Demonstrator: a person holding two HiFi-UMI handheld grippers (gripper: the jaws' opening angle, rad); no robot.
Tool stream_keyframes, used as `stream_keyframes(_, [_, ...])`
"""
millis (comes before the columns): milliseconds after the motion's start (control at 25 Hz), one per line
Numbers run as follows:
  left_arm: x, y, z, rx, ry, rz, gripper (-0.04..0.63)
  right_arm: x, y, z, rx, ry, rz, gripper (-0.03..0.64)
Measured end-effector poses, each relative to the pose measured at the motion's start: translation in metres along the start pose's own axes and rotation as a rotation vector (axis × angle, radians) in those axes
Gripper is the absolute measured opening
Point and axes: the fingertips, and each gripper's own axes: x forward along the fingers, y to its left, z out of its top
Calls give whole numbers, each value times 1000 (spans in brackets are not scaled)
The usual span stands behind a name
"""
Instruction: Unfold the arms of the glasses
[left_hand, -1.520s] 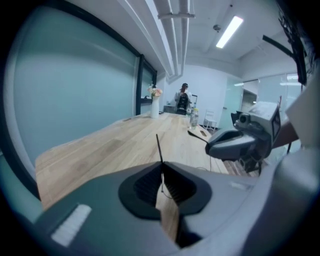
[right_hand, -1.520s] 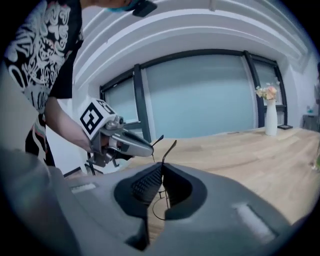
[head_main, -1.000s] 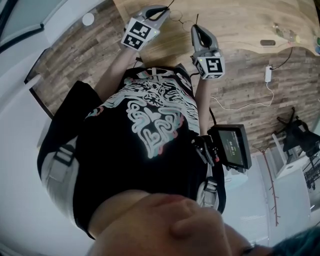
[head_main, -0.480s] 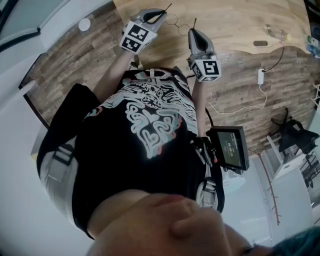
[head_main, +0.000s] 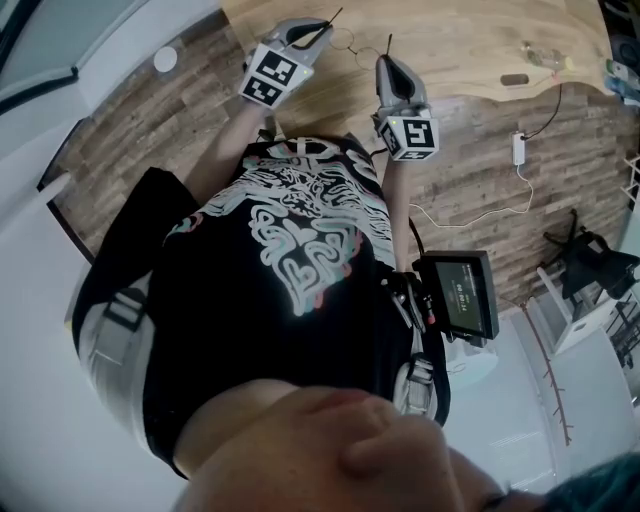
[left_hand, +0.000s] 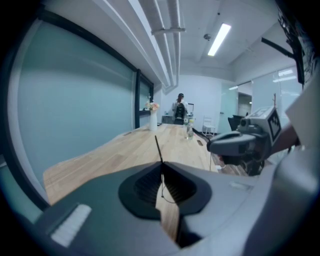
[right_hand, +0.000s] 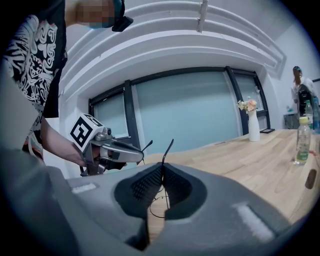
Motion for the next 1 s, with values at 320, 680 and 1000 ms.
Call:
stream_keyframes(320, [7,3,-2,-6,8,-2,2,5,-7,-5,6,9,-7,2])
stream_keyframes(680, [-1,3,-3,-7,9,-2,2,3,-1,-3,12,7,-10,2])
stream_keyframes(1000, [4,9,-1,-8,12,0,1,10,-6,-2,14,8,-7,2])
